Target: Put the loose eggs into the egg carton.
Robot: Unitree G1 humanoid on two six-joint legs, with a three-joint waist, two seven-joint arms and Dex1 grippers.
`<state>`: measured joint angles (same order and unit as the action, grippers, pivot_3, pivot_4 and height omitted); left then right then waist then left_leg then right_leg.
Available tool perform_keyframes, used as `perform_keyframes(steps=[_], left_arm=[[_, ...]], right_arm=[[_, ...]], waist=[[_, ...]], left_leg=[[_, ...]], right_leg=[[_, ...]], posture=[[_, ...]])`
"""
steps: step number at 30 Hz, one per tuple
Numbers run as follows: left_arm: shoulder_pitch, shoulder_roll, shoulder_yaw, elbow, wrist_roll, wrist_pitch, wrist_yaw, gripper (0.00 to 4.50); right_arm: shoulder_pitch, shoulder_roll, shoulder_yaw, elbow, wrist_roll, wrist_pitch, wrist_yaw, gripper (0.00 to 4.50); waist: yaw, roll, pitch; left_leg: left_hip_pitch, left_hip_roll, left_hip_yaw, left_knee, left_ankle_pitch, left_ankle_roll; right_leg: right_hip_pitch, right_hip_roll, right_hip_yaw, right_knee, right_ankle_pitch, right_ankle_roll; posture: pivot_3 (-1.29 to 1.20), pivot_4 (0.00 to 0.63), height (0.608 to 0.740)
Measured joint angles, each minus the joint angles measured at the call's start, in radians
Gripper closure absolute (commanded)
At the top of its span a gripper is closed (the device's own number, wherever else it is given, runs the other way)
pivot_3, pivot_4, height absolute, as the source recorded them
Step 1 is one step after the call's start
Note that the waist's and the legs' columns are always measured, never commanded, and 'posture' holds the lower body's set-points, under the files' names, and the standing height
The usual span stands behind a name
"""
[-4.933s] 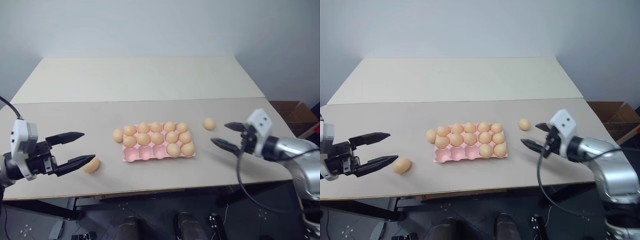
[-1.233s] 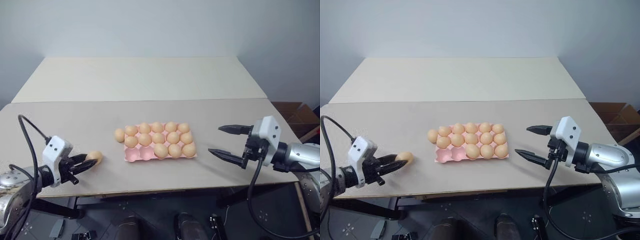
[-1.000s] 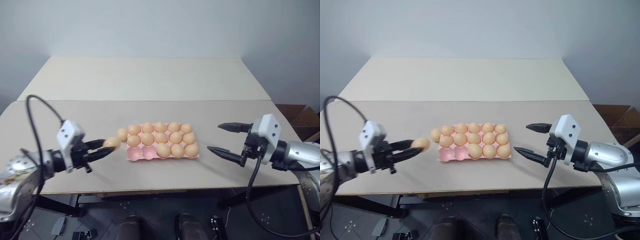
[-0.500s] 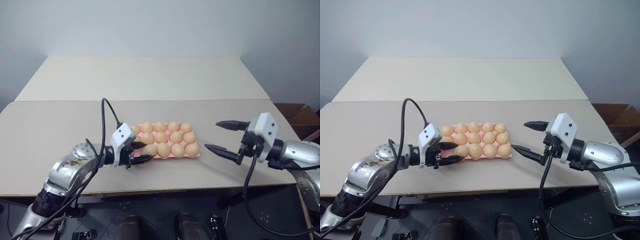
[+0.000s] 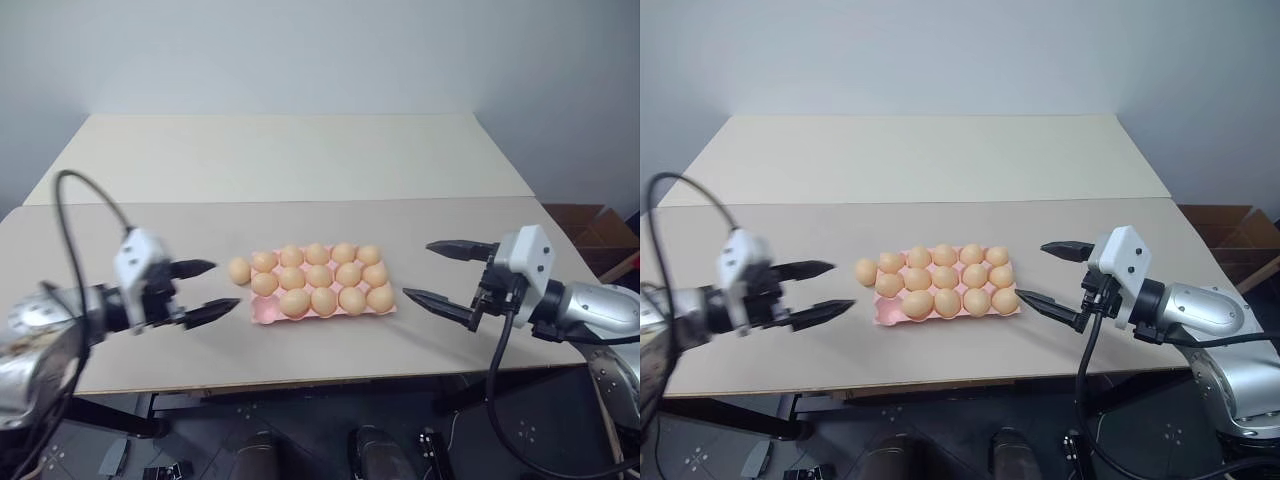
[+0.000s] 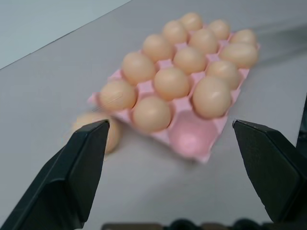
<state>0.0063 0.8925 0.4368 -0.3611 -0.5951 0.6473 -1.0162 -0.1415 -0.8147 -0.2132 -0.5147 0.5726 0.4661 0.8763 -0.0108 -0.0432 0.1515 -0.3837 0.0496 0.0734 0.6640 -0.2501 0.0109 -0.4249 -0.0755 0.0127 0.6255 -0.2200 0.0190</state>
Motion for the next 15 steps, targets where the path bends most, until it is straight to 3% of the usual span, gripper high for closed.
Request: perform_keyframes(steps=[6, 15], left_arm=[[0.195, -0.01, 0.23, 0.082, -0.009, -0.082, -0.101, 0.01], [0.247, -0.069, 0.244, 0.022, -0.052, -0.084, -0.076, 0.01]], right_arm=[[-0.006, -0.004, 0.005, 0.042, -0.001, -0.006, 0.046, 0.0], [-0.037, -0.004, 0.007, 0.075, -0.006, -0.011, 0.074, 0.0]], waist=[[0.004, 0.0, 0.0], [0.016, 0.0, 0.0]], left_leg=[[0.0, 0.0, 0.001, 0.0, 0.0, 0.0], [0.0, 0.0, 0.001, 0.0, 0.0, 0.0]], right_leg=[[0.0, -0.001, 0.0, 0.0, -0.003, -0.004], [0.0, -0.001, 0.0, 0.0, -0.002, -0.004]], posture=[[0.0, 0.15, 0.74], [0.0, 0.15, 0.74]])
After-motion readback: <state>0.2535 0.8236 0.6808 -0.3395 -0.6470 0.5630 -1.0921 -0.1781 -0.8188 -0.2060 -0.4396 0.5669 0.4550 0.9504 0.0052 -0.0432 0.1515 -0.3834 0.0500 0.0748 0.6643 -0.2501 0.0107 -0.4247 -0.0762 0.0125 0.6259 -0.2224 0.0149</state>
